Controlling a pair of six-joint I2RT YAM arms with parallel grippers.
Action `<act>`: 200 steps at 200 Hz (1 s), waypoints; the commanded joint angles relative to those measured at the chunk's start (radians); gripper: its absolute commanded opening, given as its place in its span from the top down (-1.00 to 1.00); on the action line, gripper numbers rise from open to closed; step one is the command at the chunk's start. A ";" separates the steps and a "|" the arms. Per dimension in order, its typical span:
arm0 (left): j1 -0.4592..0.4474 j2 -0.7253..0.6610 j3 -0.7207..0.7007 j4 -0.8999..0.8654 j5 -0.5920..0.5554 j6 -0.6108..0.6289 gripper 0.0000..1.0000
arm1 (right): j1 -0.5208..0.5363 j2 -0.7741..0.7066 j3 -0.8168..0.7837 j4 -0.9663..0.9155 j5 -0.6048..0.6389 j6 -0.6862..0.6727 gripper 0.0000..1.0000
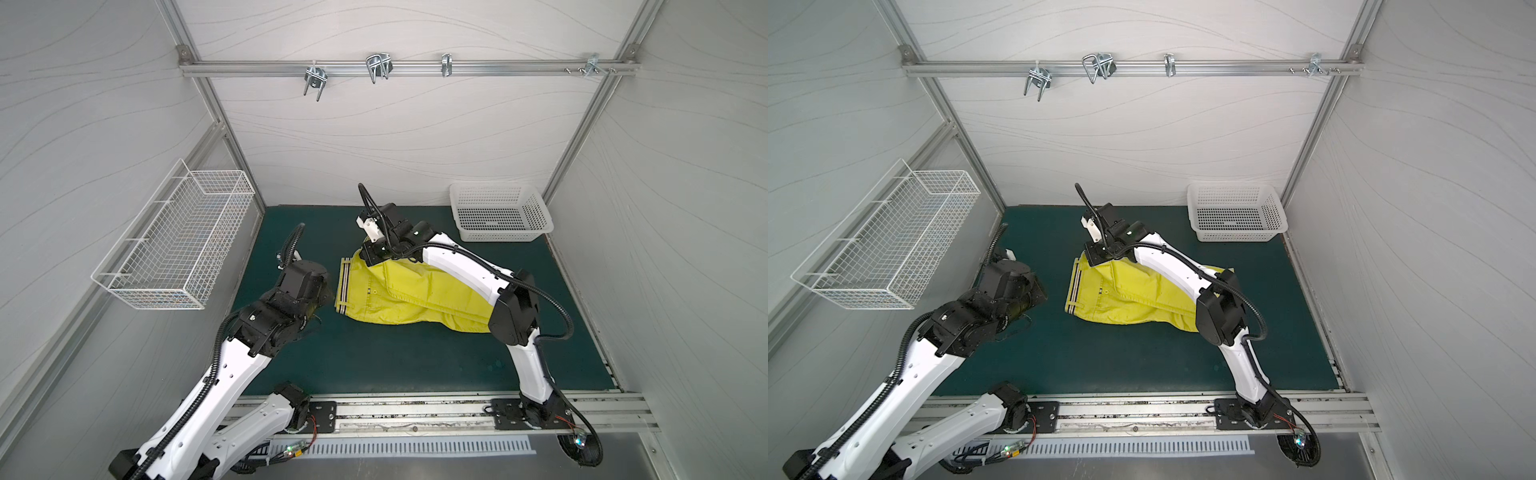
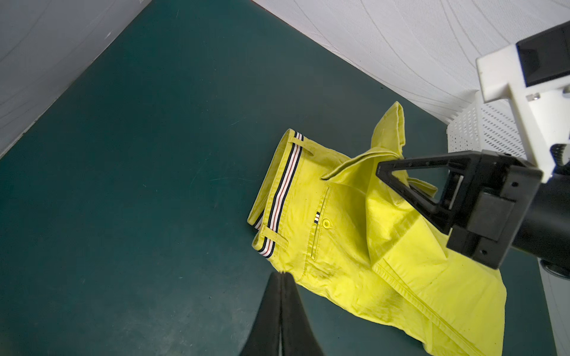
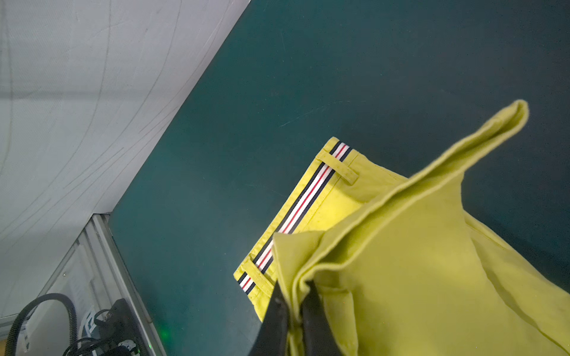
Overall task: Roll up the long pants
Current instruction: Fold the long pant at the center of the board.
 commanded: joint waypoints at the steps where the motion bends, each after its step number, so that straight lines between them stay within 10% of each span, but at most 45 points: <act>1: 0.013 -0.019 -0.001 -0.010 -0.006 0.009 0.84 | 0.015 0.032 0.043 0.053 0.029 0.007 1.00; 134: 0.036 -0.052 -0.017 -0.017 0.047 0.009 0.80 | 0.027 0.218 0.163 0.099 -0.052 0.066 1.00; 174: 0.036 -0.080 -0.012 -0.036 0.031 0.012 0.76 | 0.068 0.195 0.127 0.113 -0.112 0.063 0.09; 200: 0.036 -0.085 -0.014 -0.028 0.030 0.017 0.74 | 0.068 0.077 0.015 0.150 -0.110 0.062 -0.02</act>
